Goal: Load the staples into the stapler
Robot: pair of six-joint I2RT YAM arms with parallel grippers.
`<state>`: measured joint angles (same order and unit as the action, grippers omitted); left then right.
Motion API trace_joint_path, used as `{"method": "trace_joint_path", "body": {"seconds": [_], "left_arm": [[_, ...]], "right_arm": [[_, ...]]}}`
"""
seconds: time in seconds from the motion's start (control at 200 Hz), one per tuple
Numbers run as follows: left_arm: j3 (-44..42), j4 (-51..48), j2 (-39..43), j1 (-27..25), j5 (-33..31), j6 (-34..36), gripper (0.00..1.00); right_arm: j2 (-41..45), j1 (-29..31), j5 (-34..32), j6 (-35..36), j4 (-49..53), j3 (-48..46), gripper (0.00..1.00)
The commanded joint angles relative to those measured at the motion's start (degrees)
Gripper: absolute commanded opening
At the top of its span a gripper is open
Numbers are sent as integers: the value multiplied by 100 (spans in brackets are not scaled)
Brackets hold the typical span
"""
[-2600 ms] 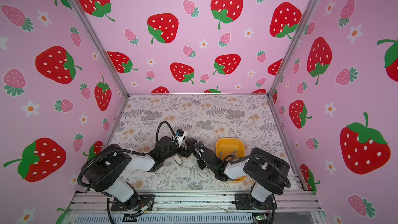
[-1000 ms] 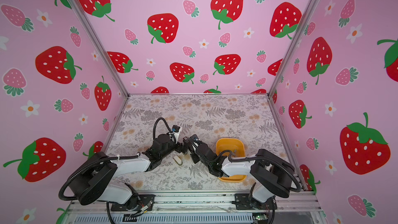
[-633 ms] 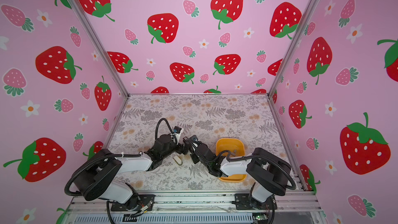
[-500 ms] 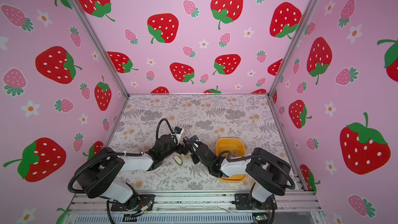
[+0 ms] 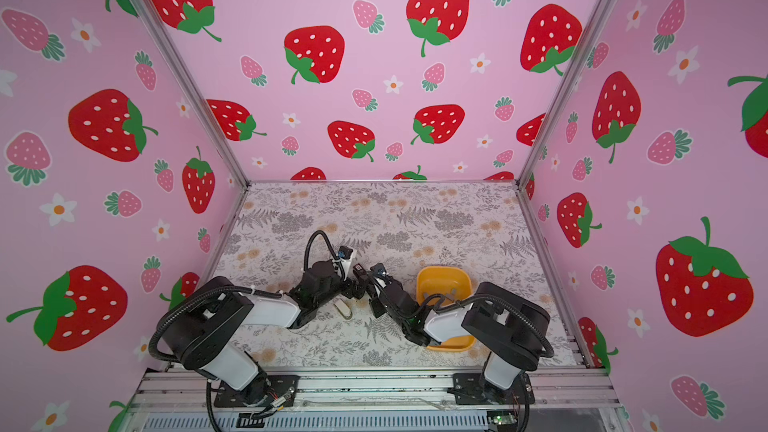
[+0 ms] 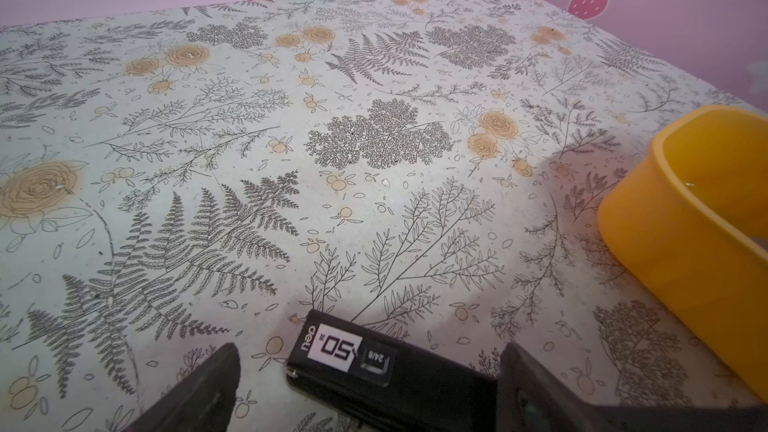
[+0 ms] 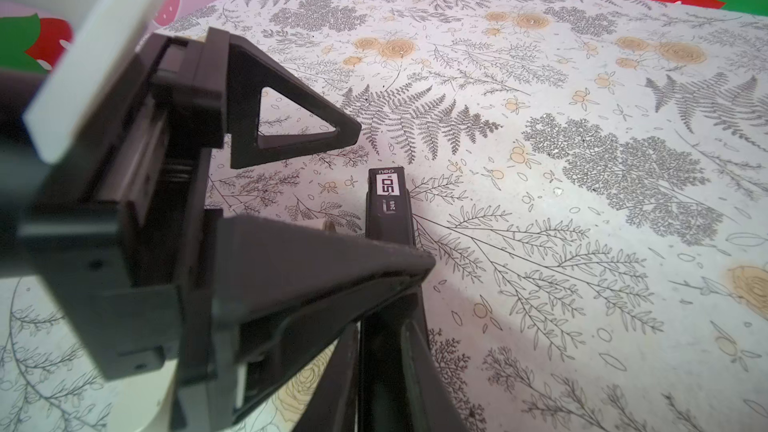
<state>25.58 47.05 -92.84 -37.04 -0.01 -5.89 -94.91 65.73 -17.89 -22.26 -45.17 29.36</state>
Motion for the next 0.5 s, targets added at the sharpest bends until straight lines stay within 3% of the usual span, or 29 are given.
{"method": "trace_joint_path", "body": {"seconds": [0.0, 0.495], "left_arm": [[-106, 414, -87, -65, 70, -13, 99], [-218, 767, -371, -90, 36, -126, 99]], "right_arm": [[-316, 35, 200, -213, 531, -296, 22], [-966, 46, 198, -318, -178, -586, 21]]}}
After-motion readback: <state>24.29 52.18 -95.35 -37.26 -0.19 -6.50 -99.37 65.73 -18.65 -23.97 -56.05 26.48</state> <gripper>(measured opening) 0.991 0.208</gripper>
